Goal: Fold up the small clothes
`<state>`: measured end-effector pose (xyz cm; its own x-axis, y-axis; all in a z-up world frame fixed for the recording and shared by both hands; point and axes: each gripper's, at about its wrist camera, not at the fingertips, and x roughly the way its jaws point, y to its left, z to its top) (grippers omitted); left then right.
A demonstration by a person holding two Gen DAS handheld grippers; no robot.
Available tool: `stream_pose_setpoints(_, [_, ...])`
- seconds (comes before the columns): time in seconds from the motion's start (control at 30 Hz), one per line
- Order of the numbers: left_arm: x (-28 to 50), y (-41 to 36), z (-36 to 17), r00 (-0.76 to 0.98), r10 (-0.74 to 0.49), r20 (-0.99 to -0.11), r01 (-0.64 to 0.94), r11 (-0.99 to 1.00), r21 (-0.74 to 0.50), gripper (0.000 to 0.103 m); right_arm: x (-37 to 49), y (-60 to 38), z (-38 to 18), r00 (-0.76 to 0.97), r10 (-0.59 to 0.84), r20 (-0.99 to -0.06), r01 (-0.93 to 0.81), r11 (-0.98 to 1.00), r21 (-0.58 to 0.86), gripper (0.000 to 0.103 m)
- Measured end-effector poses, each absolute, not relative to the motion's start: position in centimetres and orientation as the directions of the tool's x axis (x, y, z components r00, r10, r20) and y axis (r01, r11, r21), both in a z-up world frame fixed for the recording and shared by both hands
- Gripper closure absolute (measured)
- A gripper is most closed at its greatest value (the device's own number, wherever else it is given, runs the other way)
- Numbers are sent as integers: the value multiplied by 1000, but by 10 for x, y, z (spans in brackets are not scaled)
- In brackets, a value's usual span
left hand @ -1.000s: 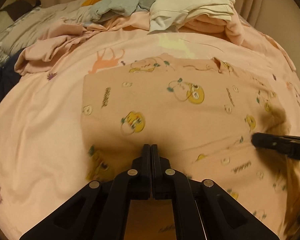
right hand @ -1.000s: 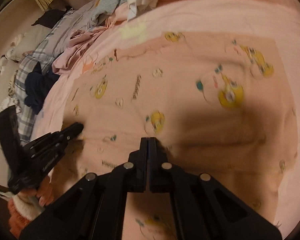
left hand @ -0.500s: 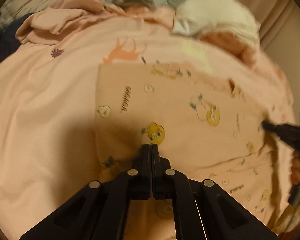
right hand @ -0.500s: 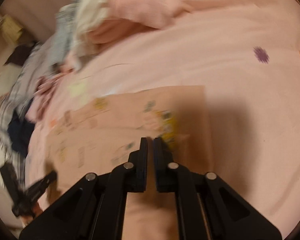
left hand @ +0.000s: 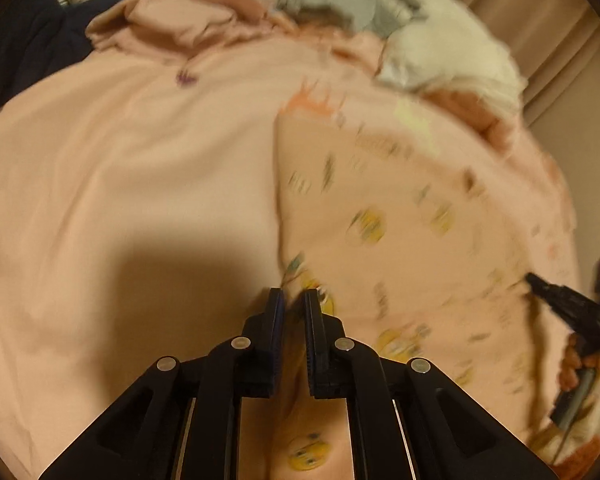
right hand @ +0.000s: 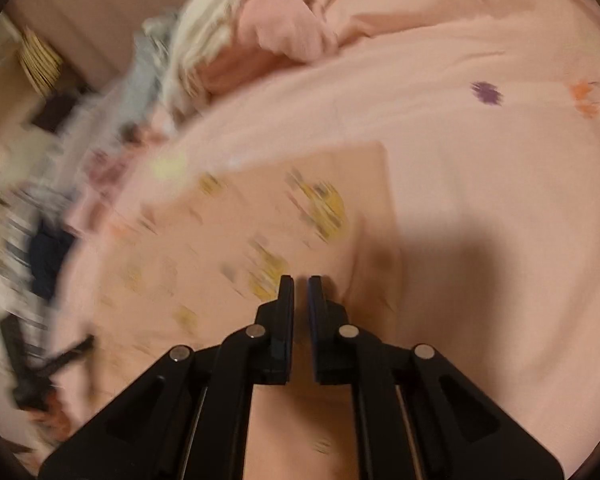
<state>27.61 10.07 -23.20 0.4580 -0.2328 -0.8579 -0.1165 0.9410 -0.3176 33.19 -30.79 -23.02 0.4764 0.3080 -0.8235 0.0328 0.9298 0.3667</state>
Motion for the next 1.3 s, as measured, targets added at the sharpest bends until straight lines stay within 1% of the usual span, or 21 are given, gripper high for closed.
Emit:
stream_pose_setpoints(0.03, [272,100,-234,478,-229,-848,-116,941,-319,98,328,-307,-235,483,295,-824,33,935,354,103])
stream_pose_setpoints(0.1, [267,101,-234,475,-224,-851,-120,941,-315,98,318,-317,-239,506,314,-803,51,919,391,103])
stream_pose_setpoints(0.17, [260,106,-236,452,-172,-875,-151,952,-265,98,313,-335,-240,485,352,-801,116,882,458,103])
stream_pose_setpoints(0.2, [255,107,-235,445,-150,-883,-140,962,-234,98,308,-339,-238,479,348,-806,135,878,459,103])
stream_pose_setpoints(0.23, [246,107,-233,443,-124,-888,-126,972,-199,98,301,-342,-235,464,316,-827,157,890,428,103])
stream_pose_setpoints(0.3, [231,108,-226,437,-105,-893,-132,975,-179,98,286,-341,-227,452,329,-829,125,897,424,95])
stream_pose_setpoints(0.37, [215,113,-216,439,-144,-887,-135,965,-224,98,265,-338,-212,433,322,-842,84,916,393,84])
stream_pose_setpoints(0.4, [206,116,-210,435,-162,-886,-142,959,-245,98,255,-339,-205,435,330,-838,61,918,393,82])
stream_pose_setpoints(0.43, [197,119,-203,429,-190,-883,-140,952,-273,98,244,-341,-197,440,348,-828,40,913,405,73])
stream_pose_setpoints(0.47, [187,123,-196,434,-226,-872,-132,942,-309,98,228,-352,-190,443,369,-817,23,906,422,60])
stream_pose_setpoints(0.5, [183,124,-191,439,-246,-864,-128,935,-332,96,217,-353,-185,442,388,-809,13,899,438,51])
stream_pose_setpoints(0.53, [172,127,-186,449,-272,-851,-123,925,-361,83,206,-355,-180,441,406,-800,9,890,456,35])
stream_pose_setpoints(0.57, [165,126,-183,450,-289,-845,-118,918,-378,71,197,-356,-179,442,416,-795,9,884,467,27])
stream_pose_setpoints(0.6, [154,127,-183,443,-323,-836,-114,905,-410,45,182,-359,-176,445,433,-784,10,873,487,26])
stream_pose_setpoints(0.63, [147,129,-184,439,-352,-826,-114,891,-440,32,171,-360,-176,444,451,-774,5,863,505,26])
stream_pose_setpoints(0.77, [112,133,-204,405,-478,-779,-148,806,-572,32,134,-362,-190,396,509,-764,32,824,565,26])
stream_pose_setpoints(0.87, [87,132,-221,373,-530,-761,-209,751,-626,32,101,-365,-207,373,529,-762,94,796,598,25])
stream_pose_setpoints(1.07, [34,117,-235,366,-655,-661,-216,631,-745,32,39,-367,-231,362,555,-749,213,733,646,25])
stream_pose_setpoints(1.13, [27,111,-239,361,-690,-627,-218,591,-777,32,21,-364,-235,375,571,-730,227,707,670,25])
stream_pose_setpoints(1.2, [25,108,-240,366,-700,-614,-220,576,-788,32,12,-361,-237,389,577,-718,234,692,683,25])
stream_pose_setpoints(1.3, [28,94,-238,361,-705,-610,-198,582,-789,32,8,-348,-237,400,559,-726,246,698,673,25])
